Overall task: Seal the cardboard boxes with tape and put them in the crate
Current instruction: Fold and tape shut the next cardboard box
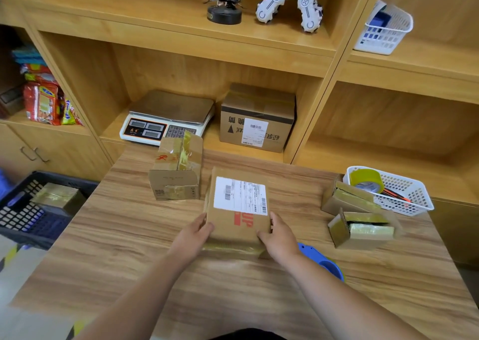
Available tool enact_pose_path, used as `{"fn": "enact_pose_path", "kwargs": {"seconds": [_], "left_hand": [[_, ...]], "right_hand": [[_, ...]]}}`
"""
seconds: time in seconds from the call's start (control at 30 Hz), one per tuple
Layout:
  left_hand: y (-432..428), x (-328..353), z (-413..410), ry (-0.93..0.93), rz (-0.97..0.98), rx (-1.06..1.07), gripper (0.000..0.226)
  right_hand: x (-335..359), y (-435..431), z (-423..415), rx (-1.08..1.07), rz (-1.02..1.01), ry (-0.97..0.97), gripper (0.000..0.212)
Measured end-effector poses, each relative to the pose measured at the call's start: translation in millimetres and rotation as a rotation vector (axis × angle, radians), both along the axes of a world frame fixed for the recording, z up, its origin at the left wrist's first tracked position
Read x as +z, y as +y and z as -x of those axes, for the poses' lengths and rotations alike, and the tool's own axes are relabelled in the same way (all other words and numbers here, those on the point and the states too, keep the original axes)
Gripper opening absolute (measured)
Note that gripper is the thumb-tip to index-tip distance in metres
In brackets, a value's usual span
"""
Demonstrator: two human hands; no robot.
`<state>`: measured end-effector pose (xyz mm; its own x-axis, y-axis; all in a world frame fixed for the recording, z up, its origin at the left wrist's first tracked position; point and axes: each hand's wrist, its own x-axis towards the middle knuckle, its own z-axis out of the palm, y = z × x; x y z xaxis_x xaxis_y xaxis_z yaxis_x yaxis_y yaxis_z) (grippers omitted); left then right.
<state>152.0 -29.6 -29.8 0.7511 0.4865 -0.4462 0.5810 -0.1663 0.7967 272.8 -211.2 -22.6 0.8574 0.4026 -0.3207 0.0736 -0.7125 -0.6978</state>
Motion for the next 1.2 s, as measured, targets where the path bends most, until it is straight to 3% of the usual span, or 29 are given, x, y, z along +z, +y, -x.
{"fn": "enact_pose_path", "kwargs": {"seconds": [0.07, 0.1, 0.37, 0.57, 0.87, 1.0, 1.2], "left_hand": [[-9, -7, 6, 0.003, 0.036, 0.004, 0.025], [-13, -10, 8, -0.012, 0.069, 0.02, 0.023], [-20, -1, 4, -0.061, 0.184, 0.046, 0.03], [-12, 10, -10, -0.177, 0.25, 0.009, 0.049], [-8, 27, -25, -0.21, 0.106, 0.138, 0.006], [-4, 30, -28, -0.191, 0.073, 0.201, 0.034], [-4, 34, -32, -0.175, 0.113, 0.333, 0.054]], "right_hand": [[-1, -4, -2, -0.005, -0.006, 0.01, 0.034], [-1, -6, -2, -0.009, -0.007, 0.018, 0.031], [-1, -11, -4, -0.029, -0.01, 0.069, 0.017], [23, -12, -20, -0.136, -0.21, 0.045, 0.011], [48, -6, -26, -0.144, -0.313, -0.066, 0.031], [60, -2, -30, -0.154, -0.363, -0.109, 0.036], [72, -1, -31, -0.145, -0.384, -0.09, 0.039]]}}
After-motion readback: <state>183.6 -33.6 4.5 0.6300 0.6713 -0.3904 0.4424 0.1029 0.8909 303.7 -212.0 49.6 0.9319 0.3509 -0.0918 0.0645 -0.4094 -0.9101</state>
